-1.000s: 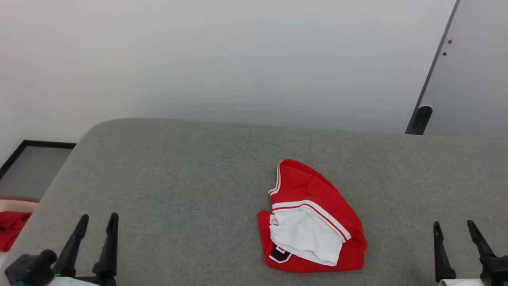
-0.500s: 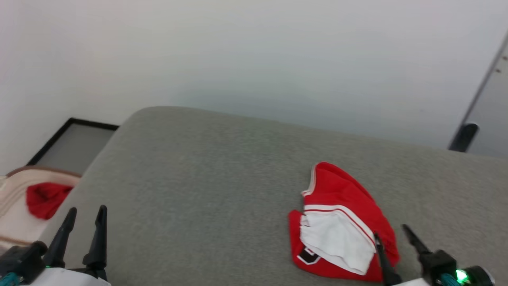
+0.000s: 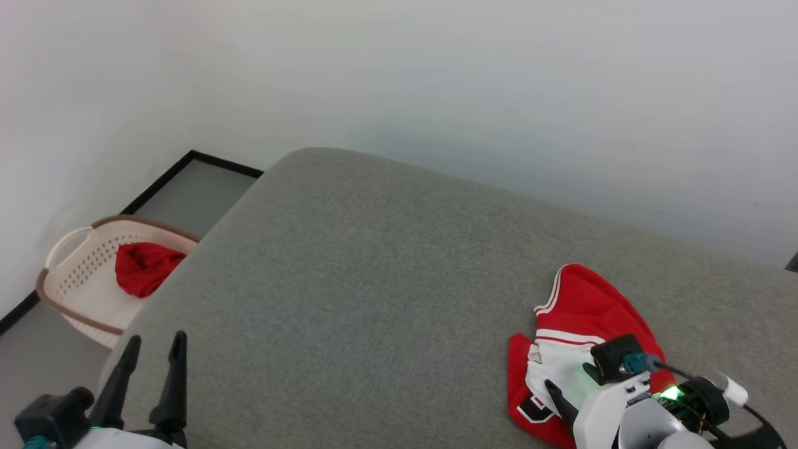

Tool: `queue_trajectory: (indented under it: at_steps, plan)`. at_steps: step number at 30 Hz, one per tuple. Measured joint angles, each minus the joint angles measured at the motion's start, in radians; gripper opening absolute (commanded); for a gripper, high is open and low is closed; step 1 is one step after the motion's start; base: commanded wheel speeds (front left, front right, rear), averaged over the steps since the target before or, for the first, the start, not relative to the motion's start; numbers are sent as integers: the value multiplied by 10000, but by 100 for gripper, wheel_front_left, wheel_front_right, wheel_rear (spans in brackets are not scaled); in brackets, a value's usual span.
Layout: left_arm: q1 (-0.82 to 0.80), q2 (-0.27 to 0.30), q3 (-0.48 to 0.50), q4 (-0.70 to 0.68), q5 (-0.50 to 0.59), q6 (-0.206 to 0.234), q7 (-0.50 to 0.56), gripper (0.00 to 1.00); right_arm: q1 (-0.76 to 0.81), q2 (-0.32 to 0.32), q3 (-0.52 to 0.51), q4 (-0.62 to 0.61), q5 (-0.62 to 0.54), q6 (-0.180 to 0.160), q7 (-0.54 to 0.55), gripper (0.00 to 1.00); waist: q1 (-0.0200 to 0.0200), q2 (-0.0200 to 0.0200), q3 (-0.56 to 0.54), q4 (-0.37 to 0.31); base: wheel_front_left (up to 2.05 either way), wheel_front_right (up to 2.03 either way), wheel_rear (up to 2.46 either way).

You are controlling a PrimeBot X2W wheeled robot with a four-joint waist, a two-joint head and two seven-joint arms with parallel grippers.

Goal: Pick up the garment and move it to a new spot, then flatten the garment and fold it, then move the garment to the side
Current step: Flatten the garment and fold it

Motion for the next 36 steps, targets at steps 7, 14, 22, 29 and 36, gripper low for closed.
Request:
queue_trajectory:
  at_steps: [7,14,22,29,36]
  plan:
    - [-17,-282,-58,10,-88,36,-2,100,-576,-272,428,282,443,0,2299,100,0,0,284,186,0,0,0]
    - [-230,-514,-155,173,-182,35,-8,100,-917,-309,635,433,422,0,2834,97,0,0,571,286,0,0,0]
    - [-327,-564,-159,324,-313,23,-8,100,-1113,-322,652,583,575,0,2650,0,0,0,632,311,0,0,0]
    - [-346,-548,-182,435,-359,-8,-8,100,-1130,-535,-10,90,955,0,2677,0,0,0,533,236,0,0,0]
    - [-431,-439,-399,612,-372,-13,-8,100,-640,-805,-1183,-872,1302,0,3162,0,0,0,346,86,0,0,0]
